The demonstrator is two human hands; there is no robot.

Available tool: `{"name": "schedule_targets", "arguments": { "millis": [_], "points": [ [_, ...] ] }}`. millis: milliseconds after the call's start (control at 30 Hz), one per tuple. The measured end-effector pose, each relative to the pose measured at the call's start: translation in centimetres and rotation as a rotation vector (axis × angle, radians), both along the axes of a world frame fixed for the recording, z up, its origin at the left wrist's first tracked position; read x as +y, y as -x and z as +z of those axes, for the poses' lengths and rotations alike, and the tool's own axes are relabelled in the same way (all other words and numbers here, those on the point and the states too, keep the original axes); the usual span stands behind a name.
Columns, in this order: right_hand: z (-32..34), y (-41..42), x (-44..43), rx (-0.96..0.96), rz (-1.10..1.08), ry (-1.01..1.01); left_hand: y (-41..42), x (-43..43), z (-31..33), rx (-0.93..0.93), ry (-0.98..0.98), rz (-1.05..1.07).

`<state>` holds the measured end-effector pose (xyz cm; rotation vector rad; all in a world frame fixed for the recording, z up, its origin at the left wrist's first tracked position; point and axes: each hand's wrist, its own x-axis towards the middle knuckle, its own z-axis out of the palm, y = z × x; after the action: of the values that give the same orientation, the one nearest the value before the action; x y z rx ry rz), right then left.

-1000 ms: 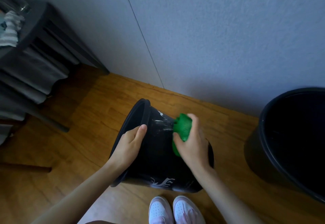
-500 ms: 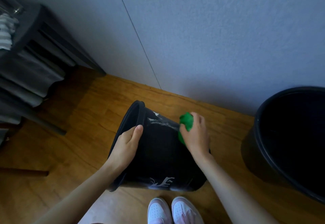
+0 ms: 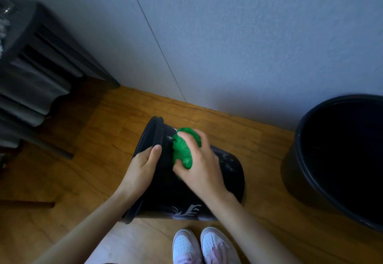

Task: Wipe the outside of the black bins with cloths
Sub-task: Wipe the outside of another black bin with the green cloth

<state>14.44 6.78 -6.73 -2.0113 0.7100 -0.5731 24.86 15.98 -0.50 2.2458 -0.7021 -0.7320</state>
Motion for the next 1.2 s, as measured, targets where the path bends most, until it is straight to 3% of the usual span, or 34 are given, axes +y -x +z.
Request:
{"name": "schedule_targets", "arguments": {
  "millis": [200, 333, 467, 733, 833, 1033, 1200],
  "points": [
    [-6.0, 2.4, -6.0, 0.377, -0.183, -0.194, -0.1, 0.3, -0.1, 0.028, -0.008, 0.037],
    [-9.1, 5.2, -7.5, 0.489, -0.228, -0.28, 0.0, 0.3, 0.0, 0.026, -0.002, 0.022],
    [-7.7, 6.7, -5.6, 0.462, -0.206, -0.211, 0.0, 0.2, -0.1, 0.033, -0.006, 0.01],
    [-2.2, 3.2, -1.4, 0.134, -0.062, -0.013, 0.3, 0.4, -0.3, 0.0, -0.022, -0.075],
    [-3.4, 2.1, -3.5, 0.21, -0.101, -0.065, 0.3, 0.4, -0.3, -0.003, -0.014, -0.07],
    [-9.6, 6.3, -8.2, 0.624, -0.174, -0.283, 0.0, 0.7, -0.2, -0.013, 0.018, -0.077],
    [-8.2, 8.7, -5.7, 0.476, -0.142, -0.224, -0.1, 0.4, -0.1, 0.002, 0.005, -0.075]
  ]
}}
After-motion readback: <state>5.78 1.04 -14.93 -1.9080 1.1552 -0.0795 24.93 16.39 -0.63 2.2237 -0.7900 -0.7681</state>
